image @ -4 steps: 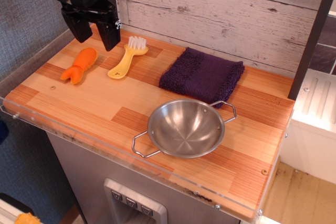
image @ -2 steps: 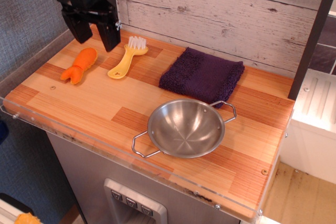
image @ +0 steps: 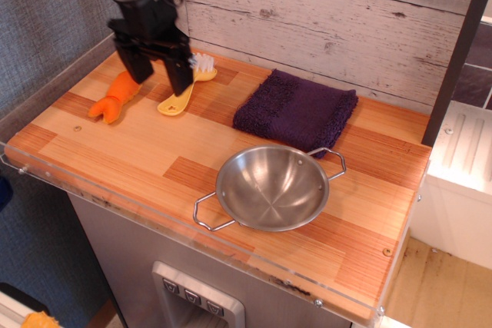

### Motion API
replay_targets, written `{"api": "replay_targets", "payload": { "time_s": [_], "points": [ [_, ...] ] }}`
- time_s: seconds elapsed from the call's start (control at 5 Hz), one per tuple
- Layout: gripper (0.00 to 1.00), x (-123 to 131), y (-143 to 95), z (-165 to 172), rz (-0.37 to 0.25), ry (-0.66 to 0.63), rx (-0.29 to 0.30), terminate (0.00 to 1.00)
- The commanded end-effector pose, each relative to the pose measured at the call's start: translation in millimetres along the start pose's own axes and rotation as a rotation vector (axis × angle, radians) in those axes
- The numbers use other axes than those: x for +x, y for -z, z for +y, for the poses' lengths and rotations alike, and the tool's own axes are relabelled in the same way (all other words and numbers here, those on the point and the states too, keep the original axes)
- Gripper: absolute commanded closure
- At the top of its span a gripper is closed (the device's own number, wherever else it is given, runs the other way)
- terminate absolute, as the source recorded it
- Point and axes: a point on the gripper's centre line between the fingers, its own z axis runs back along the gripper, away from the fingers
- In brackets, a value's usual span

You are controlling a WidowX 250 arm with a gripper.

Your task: Place the brush on the front edge of the table

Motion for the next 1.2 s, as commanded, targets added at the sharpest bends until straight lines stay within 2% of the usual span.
{"api": "replay_targets", "payload": {
  "time_s": [0.0, 0.2, 0.4, 0.6, 0.8, 1.0],
  "points": [
    [0.00, 41, 5, -4, -0.086, 0.010, 0.052, 0.00],
    [0.00, 50, 10, -3, -0.083, 0.007, 0.060, 0.00],
    [1.00, 49, 14, -3, -0.072, 0.012, 0.063, 0.00],
    [1.00, 47, 13, -5, -0.061, 0.027, 0.076, 0.00],
    [1.00, 45, 2, -6, -0.076, 0.033, 0.080, 0.00],
    [1.00, 43, -29, -9, -0.123, 0.027, 0.062, 0.00]
  ]
}}
